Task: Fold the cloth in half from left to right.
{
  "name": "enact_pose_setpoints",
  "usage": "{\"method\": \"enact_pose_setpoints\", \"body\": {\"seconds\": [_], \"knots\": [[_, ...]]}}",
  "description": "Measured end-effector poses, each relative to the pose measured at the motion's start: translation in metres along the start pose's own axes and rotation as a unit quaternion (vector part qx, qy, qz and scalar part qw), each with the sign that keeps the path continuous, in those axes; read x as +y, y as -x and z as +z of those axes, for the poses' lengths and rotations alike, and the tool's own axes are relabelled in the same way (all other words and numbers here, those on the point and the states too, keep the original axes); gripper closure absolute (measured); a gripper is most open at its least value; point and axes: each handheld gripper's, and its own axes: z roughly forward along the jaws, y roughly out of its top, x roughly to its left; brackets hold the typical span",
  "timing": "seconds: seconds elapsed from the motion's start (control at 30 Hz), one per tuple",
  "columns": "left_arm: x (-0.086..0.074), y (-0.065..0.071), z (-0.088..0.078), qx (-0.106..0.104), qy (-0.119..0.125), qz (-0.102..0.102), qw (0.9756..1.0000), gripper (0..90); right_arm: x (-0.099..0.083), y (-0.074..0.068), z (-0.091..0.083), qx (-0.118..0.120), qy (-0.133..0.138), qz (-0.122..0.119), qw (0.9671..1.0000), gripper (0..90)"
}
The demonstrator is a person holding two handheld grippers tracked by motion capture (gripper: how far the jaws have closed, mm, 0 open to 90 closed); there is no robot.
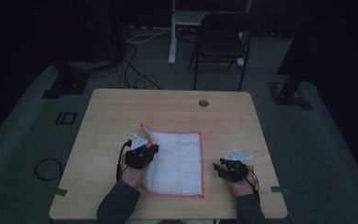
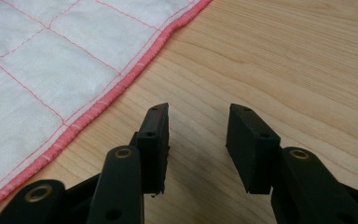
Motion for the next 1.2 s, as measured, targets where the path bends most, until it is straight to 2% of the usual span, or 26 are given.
{"method": "enact_pose_setpoints", "body": {"seconds": [0.43, 1.2], "knots": [[0.007, 0.007, 0.004, -0.008, -0.001, 0.006, 0.9999, 86.9, -0.001, -0.001, 0.002, 0.001, -0.003, -0.001, 1.0, 59.5], [0.014, 0.025, 0.024, -0.031, -0.007, 0.015, 0.9994, 86.9, -0.002, -0.002, 0.002, 0.001, -0.003, -0.001, 1.0, 59.7]]}}
